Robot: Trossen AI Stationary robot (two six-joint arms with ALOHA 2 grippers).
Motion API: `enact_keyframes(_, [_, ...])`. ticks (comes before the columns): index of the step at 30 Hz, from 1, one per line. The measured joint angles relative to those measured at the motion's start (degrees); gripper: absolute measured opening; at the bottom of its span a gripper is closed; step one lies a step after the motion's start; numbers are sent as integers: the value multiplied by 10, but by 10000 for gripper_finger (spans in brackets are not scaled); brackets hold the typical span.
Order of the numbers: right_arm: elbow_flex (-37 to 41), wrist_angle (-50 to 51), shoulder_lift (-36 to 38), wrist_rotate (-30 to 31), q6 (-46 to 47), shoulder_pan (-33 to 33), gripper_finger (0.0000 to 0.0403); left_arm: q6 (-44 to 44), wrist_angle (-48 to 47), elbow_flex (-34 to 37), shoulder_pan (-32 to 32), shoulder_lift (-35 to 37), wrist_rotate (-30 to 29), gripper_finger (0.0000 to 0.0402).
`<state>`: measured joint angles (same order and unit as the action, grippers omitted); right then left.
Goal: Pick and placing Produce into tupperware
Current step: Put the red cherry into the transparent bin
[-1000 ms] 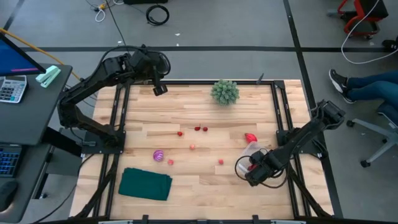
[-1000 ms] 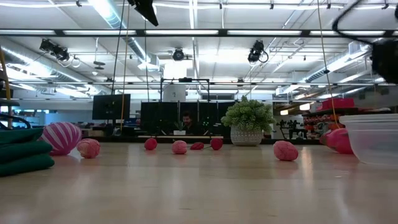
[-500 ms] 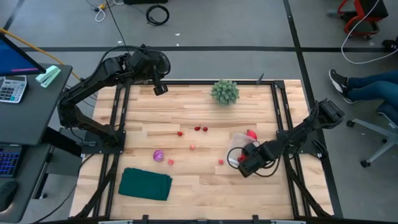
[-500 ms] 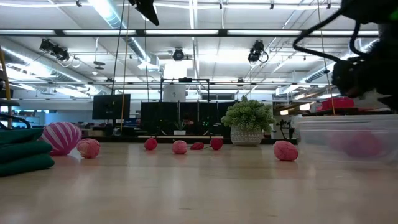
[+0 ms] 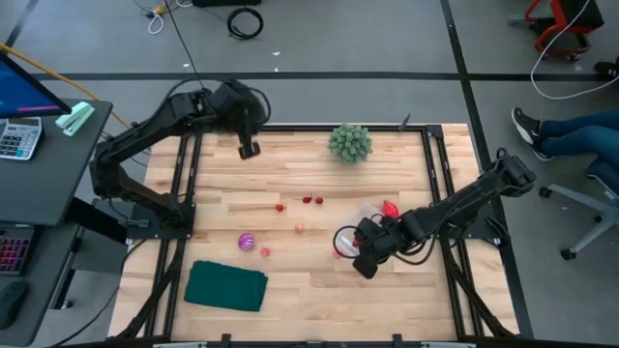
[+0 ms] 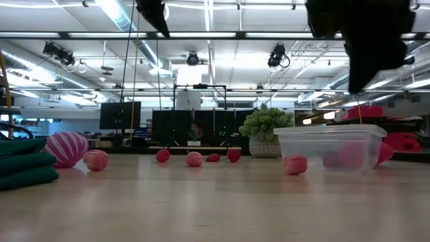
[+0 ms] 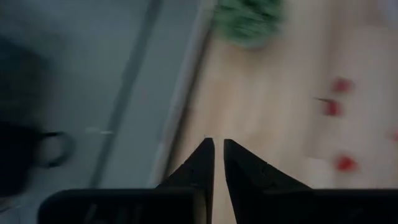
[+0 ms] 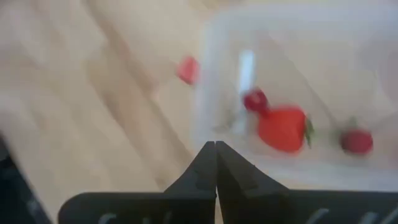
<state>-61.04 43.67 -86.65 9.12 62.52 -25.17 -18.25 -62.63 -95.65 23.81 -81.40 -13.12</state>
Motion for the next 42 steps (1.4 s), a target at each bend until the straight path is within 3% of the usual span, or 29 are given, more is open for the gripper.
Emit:
enact_keyframes(3, [-26, -1, 0, 30, -40, -1, 7, 11, 7, 56, -6, 0, 74, 52])
enact_keyframes(6, [-42, -1, 0, 59, -87, -1, 15, 11, 38, 128, -21, 0, 109, 66])
enact_keyframes(10, [-43, -3, 1, 105, -168, 0, 31, -4, 117, 241, -49, 0, 115, 93])
enact_keyframes(16, [-43, -9, 0, 252, -282, 0, 44, 10, 355, 398, -94, 0, 115, 136])
enact_keyframes(19, [-43, -20, 1, 297, -327, 1, 43, 12, 458, 463, -112, 0, 115, 153])
enact_keyframes(30, [-43, -75, 1, 412, -436, 26, 35, 146, 661, 585, -131, -3, 115, 172])
enact_keyframes(36, [-43, -153, 0, 410, -457, 67, 41, 165, 729, 591, -131, -53, 115, 174])
enact_keyframes(42, [-43, -155, 0, 306, -454, 126, 74, 180, 760, 591, -131, -107, 115, 173])
